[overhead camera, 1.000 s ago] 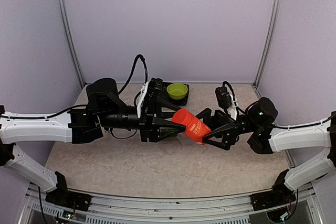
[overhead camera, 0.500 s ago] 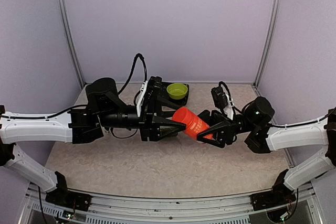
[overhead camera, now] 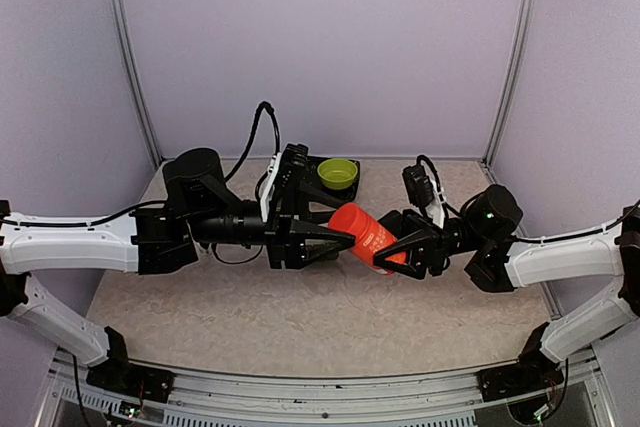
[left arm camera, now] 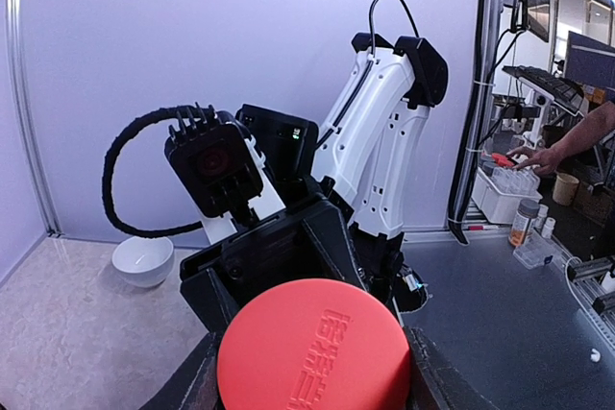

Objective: Sort the pills into containers
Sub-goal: Pass from the left arm to the right

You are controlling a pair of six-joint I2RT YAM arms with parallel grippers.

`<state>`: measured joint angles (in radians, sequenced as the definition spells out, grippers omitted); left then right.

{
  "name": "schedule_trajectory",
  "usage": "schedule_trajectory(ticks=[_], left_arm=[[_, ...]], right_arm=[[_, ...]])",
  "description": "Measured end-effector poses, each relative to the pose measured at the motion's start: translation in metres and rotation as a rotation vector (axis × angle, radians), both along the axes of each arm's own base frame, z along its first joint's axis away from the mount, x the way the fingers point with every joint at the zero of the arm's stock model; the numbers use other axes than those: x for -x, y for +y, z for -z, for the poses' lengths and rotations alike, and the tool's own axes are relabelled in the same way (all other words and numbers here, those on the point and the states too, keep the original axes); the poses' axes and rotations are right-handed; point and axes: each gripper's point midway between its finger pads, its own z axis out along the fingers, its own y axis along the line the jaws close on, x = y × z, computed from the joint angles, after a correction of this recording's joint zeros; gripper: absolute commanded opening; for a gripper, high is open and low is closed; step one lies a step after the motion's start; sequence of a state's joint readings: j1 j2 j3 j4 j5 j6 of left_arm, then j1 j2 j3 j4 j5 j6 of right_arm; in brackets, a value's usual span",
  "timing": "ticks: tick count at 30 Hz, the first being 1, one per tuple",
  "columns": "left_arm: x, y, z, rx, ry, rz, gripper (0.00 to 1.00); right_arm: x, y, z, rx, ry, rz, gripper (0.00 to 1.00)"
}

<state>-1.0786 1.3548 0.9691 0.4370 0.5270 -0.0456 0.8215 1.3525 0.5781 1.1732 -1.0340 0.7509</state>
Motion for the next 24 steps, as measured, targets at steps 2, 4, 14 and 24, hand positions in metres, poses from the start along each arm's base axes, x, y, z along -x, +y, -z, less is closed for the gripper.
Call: schedule_trajectory(ticks=[2, 4, 14, 24], left_arm=[[-0.002, 0.000, 0.000, -0.001, 0.011, -0.009, 0.35], [-0.003, 0.000, 0.001, -0.005, 0.025, -0.018, 0.35], [-0.040, -0.005, 0.003, 0.016, 0.268, -0.200, 0.46], [-0.063, -0.010, 0.012, 0.011, 0.410, -0.297, 0.78]], right_arm=[[-0.001, 0.000, 0.001, 0.003, -0.007, 0.005, 0.18], [-0.002, 0.001, 0.001, 0.014, -0.017, 0.023, 0.18], [-0.039, -0.003, 0.000, 0.056, -0.151, 0.334, 0.14], [-0.067, -0.008, 0.005, 0.099, -0.208, 0.530, 0.12]])
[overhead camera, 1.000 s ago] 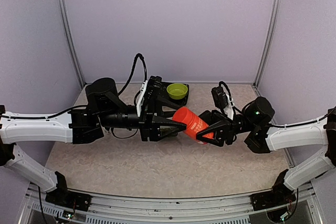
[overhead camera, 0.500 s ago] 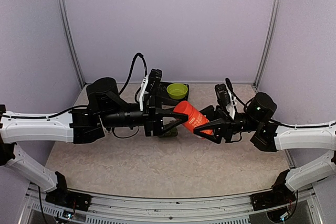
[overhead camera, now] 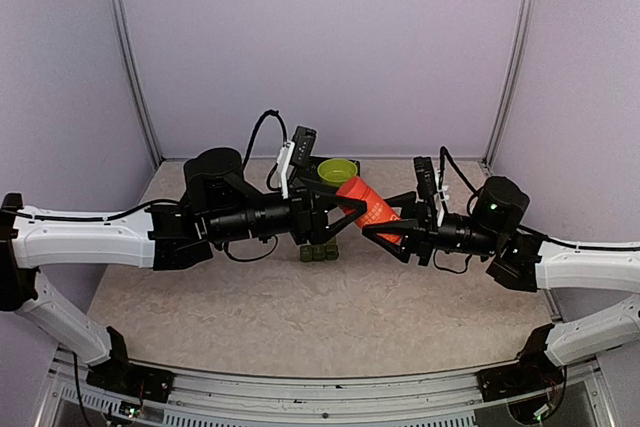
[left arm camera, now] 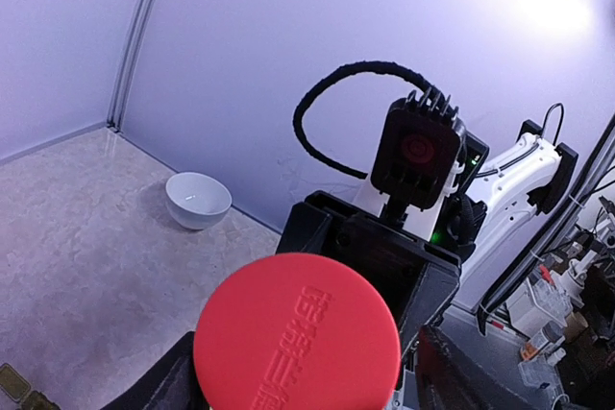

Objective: Sort the pills into containers
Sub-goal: Pass from the left arm to the right, then unscrew the lid of the pill bottle from the pill bottle.

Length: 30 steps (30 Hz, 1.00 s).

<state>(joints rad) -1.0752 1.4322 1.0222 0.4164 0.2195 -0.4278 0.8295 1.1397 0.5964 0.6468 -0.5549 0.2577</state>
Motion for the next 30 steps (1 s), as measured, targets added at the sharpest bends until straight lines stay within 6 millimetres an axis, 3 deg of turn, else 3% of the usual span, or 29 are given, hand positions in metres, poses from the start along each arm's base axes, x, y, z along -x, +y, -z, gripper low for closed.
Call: schedule_trajectory(ticks=[6, 8, 11, 21, 30], left_arm=[[-0.003, 0.002, 0.003, -0.013, -0.003, 0.008, 0.97], [-0.007, 0.007, 0.000, 0.003, -0.006, 0.009, 0.99], [-0.018, 0.016, -0.010, 0.049, -0.009, 0.017, 0.99], [-0.007, 0.007, -0.012, 0.103, 0.020, 0.129, 0.98], [0.003, 0.000, -0.005, 0.090, 0.029, 0.169, 0.84]], right_arm=[[-0.003, -0.001, 0.007, 0.028, 0.023, 0.023, 0.12], [-0.002, 0.000, 0.008, 0.030, 0.027, 0.015, 0.11], [0.008, 0.006, 0.010, 0.029, 0.039, -0.033, 0.11], [0.011, 0.018, 0.022, 0.038, 0.082, -0.060, 0.11], [0.009, 0.020, 0.020, 0.019, 0.092, -0.056, 0.09]])
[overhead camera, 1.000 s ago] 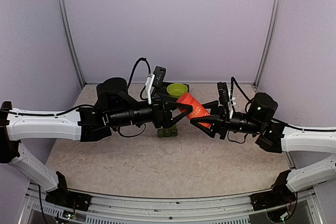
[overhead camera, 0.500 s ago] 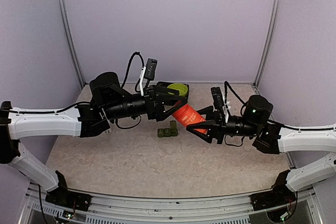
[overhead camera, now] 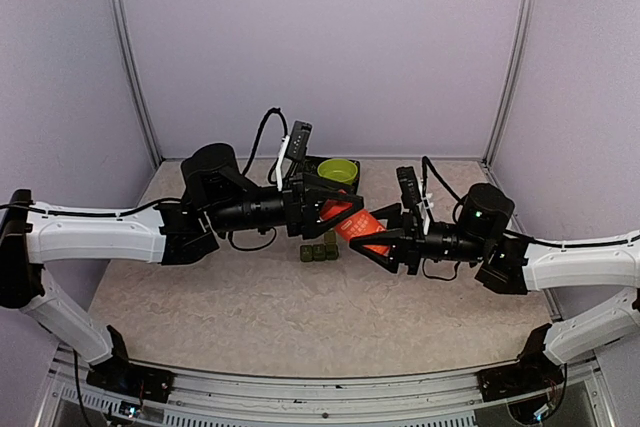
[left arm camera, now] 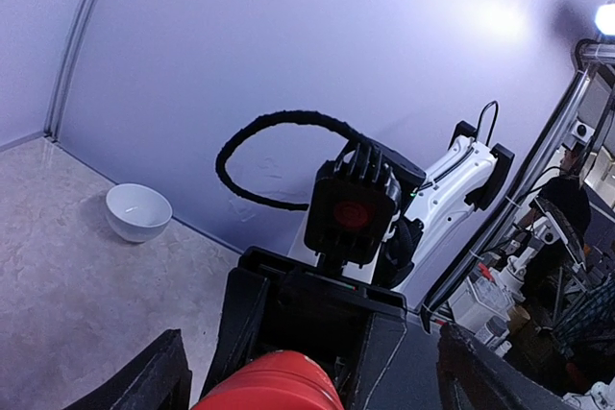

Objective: Sort the pills into containers
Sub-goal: Unscrew the lid of the pill bottle from the pill bottle.

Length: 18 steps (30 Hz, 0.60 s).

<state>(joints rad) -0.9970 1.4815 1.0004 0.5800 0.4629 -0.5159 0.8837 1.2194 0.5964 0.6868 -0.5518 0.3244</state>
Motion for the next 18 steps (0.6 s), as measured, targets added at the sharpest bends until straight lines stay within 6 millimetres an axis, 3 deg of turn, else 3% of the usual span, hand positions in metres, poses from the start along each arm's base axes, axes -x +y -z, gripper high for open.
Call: schedule_trajectory(ticks=[18], left_arm=[[-0.011, 0.006, 0.014, -0.035, -0.003, -0.092, 0.83]], right_arm=[[-0.021, -0.014, -0.006, -0.009, -0.003, 0.184, 0.10]])
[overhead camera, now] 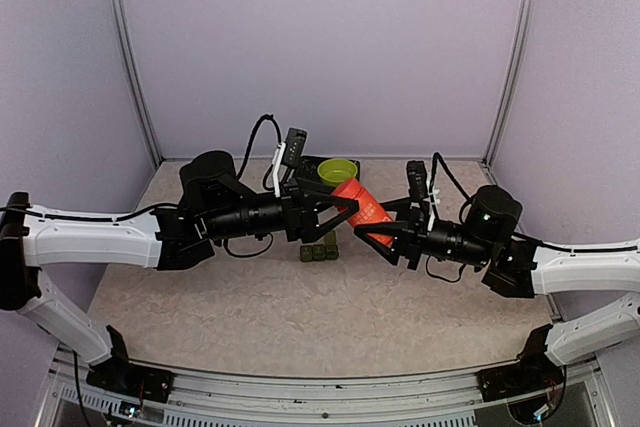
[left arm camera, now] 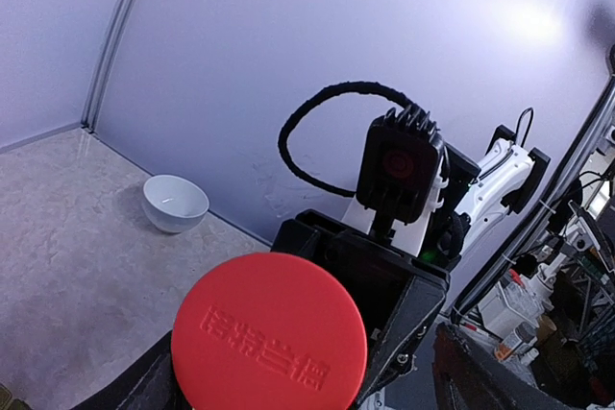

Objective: Sort the pills into containers
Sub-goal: Unscrew the lid of the pill bottle from the pill bottle.

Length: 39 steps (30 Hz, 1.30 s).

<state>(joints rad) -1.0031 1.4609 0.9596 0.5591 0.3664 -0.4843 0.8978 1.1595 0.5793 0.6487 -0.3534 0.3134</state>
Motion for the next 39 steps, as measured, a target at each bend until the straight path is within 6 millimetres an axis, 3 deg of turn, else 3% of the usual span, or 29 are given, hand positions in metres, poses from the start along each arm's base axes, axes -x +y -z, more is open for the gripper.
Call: schedule_trajectory(ticks=[12, 21, 27, 39], left_arm=[[0.009, 0.009, -0.008, 0.006, -0.022, -0.001, 0.86], [0.001, 0.018, -0.020, 0.031, -0.043, -0.021, 0.87], [0.001, 0.007, -0.030, 0.049, -0.057, 0.025, 0.86], [0.018, -0.006, -0.021, 0.037, -0.057, 0.112, 0.79]], right_arm=[[-0.006, -0.010, -0.012, -0.007, -0.049, 0.071, 0.10], [0.017, 0.003, -0.002, 0.010, -0.046, -0.099, 0.10], [0.028, 0.012, 0.007, 0.012, -0.017, -0.191, 0.10], [0.027, 0.012, 0.002, -0.008, -0.028, -0.186, 0.10]])
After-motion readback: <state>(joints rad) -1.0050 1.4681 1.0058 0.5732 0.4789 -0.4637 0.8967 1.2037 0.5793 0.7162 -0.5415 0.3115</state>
